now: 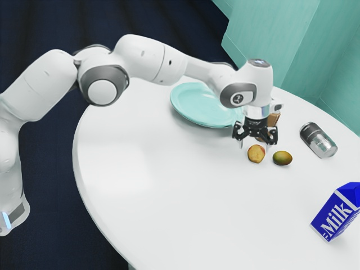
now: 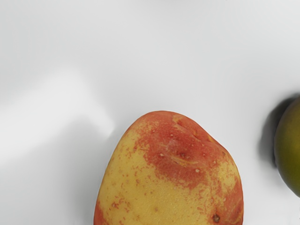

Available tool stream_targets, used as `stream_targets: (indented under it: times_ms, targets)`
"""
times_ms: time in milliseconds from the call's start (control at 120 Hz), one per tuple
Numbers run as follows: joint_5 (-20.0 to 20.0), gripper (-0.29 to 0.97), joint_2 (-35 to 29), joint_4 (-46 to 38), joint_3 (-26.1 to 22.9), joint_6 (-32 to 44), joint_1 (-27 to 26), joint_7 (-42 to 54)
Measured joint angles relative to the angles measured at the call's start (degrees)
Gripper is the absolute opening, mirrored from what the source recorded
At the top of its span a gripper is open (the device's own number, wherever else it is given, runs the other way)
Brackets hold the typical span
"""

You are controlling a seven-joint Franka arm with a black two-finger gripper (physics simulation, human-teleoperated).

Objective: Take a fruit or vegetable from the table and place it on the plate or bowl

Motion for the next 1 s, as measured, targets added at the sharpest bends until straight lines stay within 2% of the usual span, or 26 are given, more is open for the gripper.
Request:
stream_targets:
  times_ms: [667,867,933,1000]
  targets:
    - [0.1,0.65,3.4,1.7,0.3,3.1,-0.4,-4.9]
    - [0.3,0.67,3.7,1.7,0.4,3.6,-0.5,-5.6]
    - [0.3,0.63,3.6,1.7,0.5,3.6,-0.5,-5.8]
    - [0.2,0.50,3.4,1.7,0.9,3.7,-0.6,-5.9]
